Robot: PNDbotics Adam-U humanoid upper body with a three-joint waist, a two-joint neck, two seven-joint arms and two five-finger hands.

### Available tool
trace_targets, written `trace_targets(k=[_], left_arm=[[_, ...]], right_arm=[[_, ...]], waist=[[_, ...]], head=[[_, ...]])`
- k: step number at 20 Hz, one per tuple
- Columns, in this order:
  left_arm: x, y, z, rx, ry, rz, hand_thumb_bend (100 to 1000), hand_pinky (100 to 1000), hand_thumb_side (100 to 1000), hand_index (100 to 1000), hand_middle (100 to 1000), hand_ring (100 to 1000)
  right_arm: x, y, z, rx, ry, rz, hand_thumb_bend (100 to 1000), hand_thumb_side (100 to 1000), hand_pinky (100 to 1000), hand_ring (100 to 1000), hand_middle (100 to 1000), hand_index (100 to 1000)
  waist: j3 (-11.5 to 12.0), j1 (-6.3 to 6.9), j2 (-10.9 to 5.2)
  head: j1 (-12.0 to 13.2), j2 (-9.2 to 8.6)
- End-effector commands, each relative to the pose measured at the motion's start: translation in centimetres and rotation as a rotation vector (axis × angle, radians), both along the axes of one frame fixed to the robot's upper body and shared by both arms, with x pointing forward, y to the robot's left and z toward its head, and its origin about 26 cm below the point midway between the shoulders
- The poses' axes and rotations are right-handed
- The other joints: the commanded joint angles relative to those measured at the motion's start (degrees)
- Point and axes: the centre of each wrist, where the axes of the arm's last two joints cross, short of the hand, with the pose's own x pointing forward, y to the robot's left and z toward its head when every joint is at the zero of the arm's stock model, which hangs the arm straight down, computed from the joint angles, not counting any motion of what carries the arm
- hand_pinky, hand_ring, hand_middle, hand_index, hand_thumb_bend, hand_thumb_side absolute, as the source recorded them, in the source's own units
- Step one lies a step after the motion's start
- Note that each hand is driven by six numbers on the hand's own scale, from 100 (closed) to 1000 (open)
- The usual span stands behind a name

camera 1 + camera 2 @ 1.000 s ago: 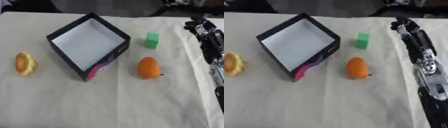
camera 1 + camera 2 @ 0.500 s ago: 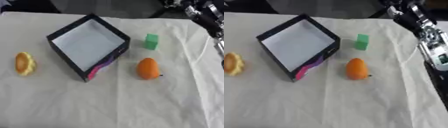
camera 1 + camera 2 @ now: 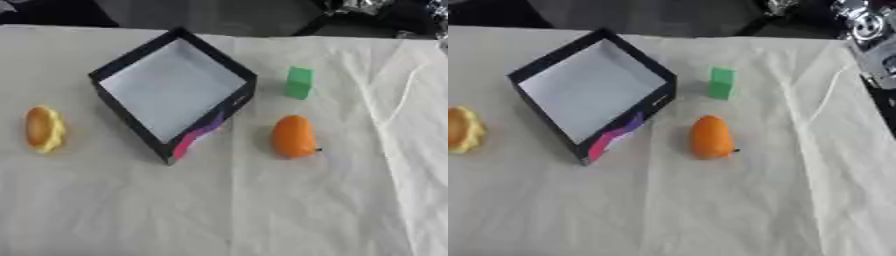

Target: Pick up objects on the table and place them in the box.

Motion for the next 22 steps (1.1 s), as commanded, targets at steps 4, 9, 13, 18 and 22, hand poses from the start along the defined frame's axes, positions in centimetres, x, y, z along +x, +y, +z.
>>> trace_targets(k=[4, 9, 13, 18, 22], left_arm=[[0.0, 0.4, 0.9, 0.029, -0.021, -0.005, 100, 858, 759, 875, 792, 765], [0.0, 0.4, 0.9, 0.029, -0.021, -0.004, 100, 858, 759, 875, 792, 765], [0.0, 0.4, 0.8, 0.030, -0.019, -0.005, 100, 857, 759, 873, 792, 765], [-0.1, 0.5, 0.8, 0.033, -0.016, -0.006, 100, 855, 760, 872, 790, 765], [0.0, 0.5, 0.8, 0.034, -0.015, -0.004, 100, 855, 760, 871, 789, 765]], right_arm=[[1.5, -1.8, 1.1, -0.180, 0.067, 0.025, 100, 450, 937, 862, 827, 916], [2.0, -1.4, 0.6, -0.316, 0.119, 0.114, 100, 313, 936, 856, 815, 913], [2.0, -1.9, 0.1, -0.365, 0.163, 0.179, 100, 245, 938, 849, 804, 910], [2.2, -2.0, -0.4, -0.393, 0.190, 0.200, 157, 315, 946, 841, 794, 907], [2.3, -1.4, -0.9, -0.387, 0.214, 0.232, 170, 311, 956, 845, 796, 911]], waist=[[0.1, -0.75, -1.65], [0.1, -0.94, -1.61], [0.1, -1.00, -1.63], [0.0, -1.14, -1.70], [0.1, -1.32, -1.72]], head=[[-0.4, -0.08], [-0.3, -0.08], [-0.1, -0.08], [-0.3, -0.08], [-0.3, -0.08]])
